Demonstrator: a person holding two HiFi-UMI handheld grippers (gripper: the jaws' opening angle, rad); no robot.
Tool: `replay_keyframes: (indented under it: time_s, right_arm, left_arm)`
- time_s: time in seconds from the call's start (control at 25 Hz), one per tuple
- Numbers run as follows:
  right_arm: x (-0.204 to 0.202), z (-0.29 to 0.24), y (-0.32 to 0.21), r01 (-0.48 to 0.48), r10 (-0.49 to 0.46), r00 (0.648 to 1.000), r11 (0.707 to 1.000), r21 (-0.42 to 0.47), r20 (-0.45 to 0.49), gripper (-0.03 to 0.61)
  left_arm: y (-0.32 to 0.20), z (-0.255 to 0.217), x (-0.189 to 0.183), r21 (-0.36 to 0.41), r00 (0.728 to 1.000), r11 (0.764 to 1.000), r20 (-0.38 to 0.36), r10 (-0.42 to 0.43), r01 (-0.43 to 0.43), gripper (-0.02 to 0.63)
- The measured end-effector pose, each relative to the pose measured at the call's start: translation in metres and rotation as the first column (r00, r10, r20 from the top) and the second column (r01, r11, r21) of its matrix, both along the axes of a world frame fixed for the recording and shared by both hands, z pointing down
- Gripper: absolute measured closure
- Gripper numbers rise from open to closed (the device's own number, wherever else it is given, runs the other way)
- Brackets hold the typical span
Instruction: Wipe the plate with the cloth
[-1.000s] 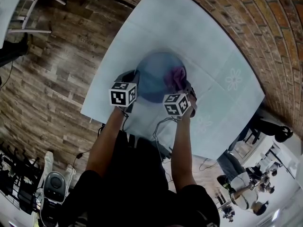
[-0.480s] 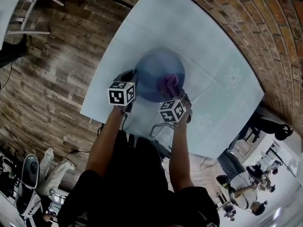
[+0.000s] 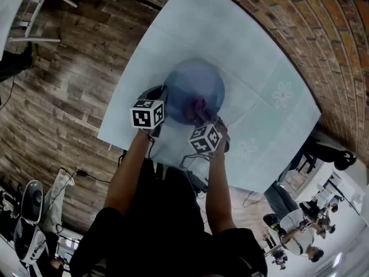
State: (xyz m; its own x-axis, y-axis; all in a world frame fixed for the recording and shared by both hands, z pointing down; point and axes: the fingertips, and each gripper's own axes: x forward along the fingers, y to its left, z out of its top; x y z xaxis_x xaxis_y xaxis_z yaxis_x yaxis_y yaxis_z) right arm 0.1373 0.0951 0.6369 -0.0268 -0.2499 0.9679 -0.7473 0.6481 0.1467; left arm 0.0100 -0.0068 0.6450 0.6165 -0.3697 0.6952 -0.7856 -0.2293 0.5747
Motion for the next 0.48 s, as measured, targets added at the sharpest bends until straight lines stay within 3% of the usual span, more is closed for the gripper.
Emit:
replay_keyframes:
  time_s: [0.48]
  right_arm:
    - [-0.035,-0.001,0.010,0.088,-0.086,0.993,0.996,-0.013,0.085,0.508]
  left_arm:
    - [0.002,-0.001,0.001,-0.005,1.000,1.000,-0.009,-0.002,0.002,0.569]
